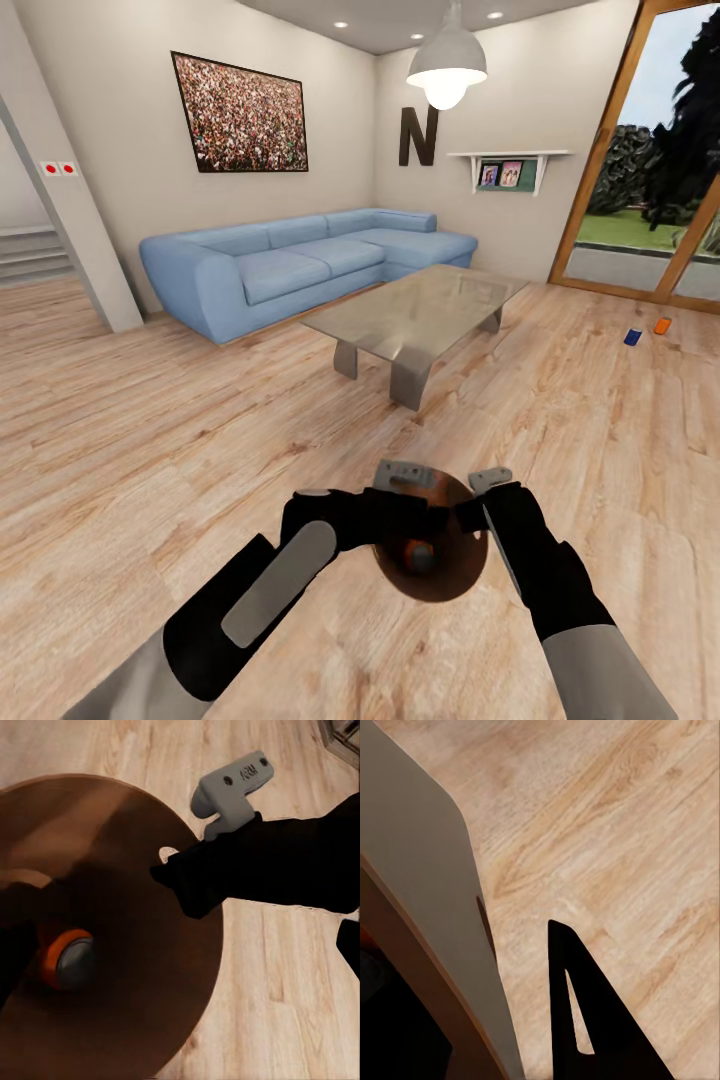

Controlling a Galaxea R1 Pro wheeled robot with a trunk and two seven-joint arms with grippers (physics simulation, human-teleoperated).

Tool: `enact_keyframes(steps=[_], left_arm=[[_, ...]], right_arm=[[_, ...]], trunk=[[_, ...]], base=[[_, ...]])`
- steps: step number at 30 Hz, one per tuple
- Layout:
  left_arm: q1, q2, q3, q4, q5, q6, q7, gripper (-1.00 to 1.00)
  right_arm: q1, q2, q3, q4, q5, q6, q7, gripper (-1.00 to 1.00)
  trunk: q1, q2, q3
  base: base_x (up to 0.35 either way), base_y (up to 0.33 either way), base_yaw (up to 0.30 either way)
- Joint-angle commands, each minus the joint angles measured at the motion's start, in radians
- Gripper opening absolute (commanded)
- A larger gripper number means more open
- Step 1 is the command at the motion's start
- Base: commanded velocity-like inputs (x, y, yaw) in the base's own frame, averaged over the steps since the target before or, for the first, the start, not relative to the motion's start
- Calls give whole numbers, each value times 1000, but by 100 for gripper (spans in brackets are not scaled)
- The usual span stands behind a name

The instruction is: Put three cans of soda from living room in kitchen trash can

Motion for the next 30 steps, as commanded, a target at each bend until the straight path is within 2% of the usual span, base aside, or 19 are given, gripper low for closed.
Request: enact_keyframes(steps=[1,2,4,6,10,11,12,14,15,18,19,21,22,24,25,26,27,28,30], left_arm=[[-1,6,0,-3,11,0,11,100],[0,13,1,-4,10,0,11,100],[0,47,4,-9,9,-5,12,100],[0,66,5,-11,9,-7,12,100],[0,128,8,-15,8,-15,16,100],[0,172,22,-15,8,-42,15,100],[0,205,46,-16,8,-68,11,100],[0,236,75,-16,8,-90,7,100],[0,266,99,-16,8,-104,3,100],[0,315,123,-16,8,-118,0,100],[0,347,139,-16,8,-124,-5,100],[1,373,158,-16,8,-128,-14,100],[1,402,185,-14,7,-135,-29,100],[2,421,196,-12,7,-147,-35,100],[4,439,203,-9,0,-167,-40,100],[27,460,210,-6,-61,-220,-46,100],[38,462,211,-5,-87,-234,-46,100],[68,466,213,-2,-143,-268,-51,100],[98,468,214,4,-199,-305,-67,100]], right_arm=[[-1,0,0,-1,8,4,9,-100],[-1,0,0,0,8,4,9,-100],[-1,-4,-1,0,8,4,9,-100],[-1,-5,-1,1,7,4,9,-100],[-1,-8,-2,1,7,4,9,-100],[-1,-10,-3,2,7,4,9,-100],[-1,-15,-3,3,7,4,10,-100],[-1,-19,-3,3,6,4,10,-100],[-1,-25,-3,4,5,4,10,-100],[-1,-34,-10,4,4,4,11,-100],[-1,-39,-15,5,3,4,11,-100],[-1,-42,-19,5,3,4,12,-100],[0,-46,-22,5,2,4,12,-100],[0,-50,-25,6,2,4,12,-100],[0,-58,-31,6,1,4,12,-100],[0,-77,-47,8,0,4,19,-100],[1,-81,-53,8,0,-3,21,-100],[1,-90,-65,9,1,-14,24,-100],[1,-100,-80,9,0,-21,27,-100]], trunk=[[0,0,-1],[0,0,-1],[0,0,-1],[0,0,-1],[0,0,-1],[0,0,-1],[0,0,-1],[0,0,-1],[0,0,-1],[0,0,-1],[0,0,-1],[0,0,-1],[0,0,-1],[0,0,-1],[0,0,-1],[0,0,-1],[0,0,-1],[0,0,-1],[0,0,-1]], base=[[0,0,0],[0,0,0],[0,0,0],[0,0,0],[0,0,0],[0,0,0],[0,0,0],[0,0,0],[0,0,0],[0,0,0],[0,0,0],[0,0,0],[0,0,0],[0,0,0],[0,0,0],[0,0,0],[0,0,0],[0,0,0],[0,0,0]])
